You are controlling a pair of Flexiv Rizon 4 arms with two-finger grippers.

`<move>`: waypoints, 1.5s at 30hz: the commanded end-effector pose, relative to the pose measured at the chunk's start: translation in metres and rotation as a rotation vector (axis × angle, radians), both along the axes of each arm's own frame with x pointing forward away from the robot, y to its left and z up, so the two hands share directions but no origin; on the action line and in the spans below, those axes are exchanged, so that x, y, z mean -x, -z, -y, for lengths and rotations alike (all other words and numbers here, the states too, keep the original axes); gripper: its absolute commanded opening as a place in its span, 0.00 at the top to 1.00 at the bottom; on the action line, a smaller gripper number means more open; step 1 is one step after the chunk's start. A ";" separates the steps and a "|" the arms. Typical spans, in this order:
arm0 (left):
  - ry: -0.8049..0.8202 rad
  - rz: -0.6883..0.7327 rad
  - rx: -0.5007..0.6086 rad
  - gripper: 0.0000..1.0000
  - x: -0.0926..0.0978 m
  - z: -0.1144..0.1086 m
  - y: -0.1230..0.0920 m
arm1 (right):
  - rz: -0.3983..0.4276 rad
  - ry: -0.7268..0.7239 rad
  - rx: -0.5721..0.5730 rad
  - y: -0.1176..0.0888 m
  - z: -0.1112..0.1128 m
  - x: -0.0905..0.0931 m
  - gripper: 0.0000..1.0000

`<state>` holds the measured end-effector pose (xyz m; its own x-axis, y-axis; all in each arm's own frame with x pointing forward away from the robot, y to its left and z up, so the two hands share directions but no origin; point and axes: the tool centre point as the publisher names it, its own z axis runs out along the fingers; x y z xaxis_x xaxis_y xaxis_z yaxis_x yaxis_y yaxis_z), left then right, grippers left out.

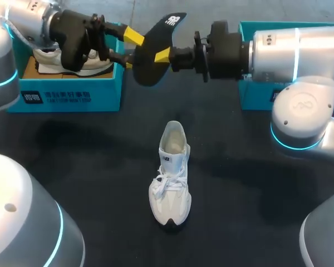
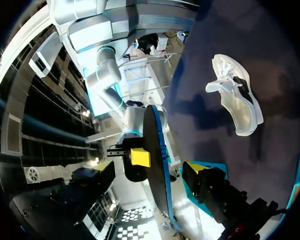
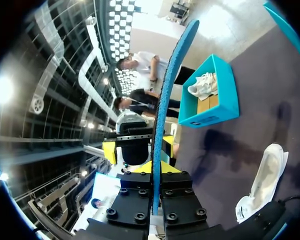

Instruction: Take the shoe out of the shoebox, open the shoe tongue, remove and reinsert the insole, then place the shoe into the shoebox

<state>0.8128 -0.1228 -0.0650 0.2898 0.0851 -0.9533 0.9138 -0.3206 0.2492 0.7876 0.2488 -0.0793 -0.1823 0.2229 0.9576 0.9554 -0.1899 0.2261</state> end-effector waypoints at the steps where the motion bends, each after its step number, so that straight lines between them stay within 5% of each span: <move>1: -0.004 0.003 -0.041 0.00 0.003 -0.012 -0.005 | 0.020 -0.017 -0.018 0.011 0.001 0.001 1.00; 20: 0.015 0.035 -0.337 0.00 0.003 -0.045 -0.010 | 0.081 -0.075 0.000 0.057 0.002 0.007 1.00; 34: -0.048 0.100 -0.714 0.00 -0.029 -0.068 -0.025 | 0.114 -0.104 0.022 0.095 0.001 0.009 1.00; 45: -0.066 0.179 -0.948 0.00 -0.047 -0.058 -0.034 | 0.106 -0.125 0.043 0.117 -0.004 0.011 1.00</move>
<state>0.8532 -0.0579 -0.0363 0.3724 0.7455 -0.5527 0.9153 -0.3935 0.0859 0.7743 0.2475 -0.1923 -0.3133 0.2314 0.9210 0.9405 -0.0589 0.3347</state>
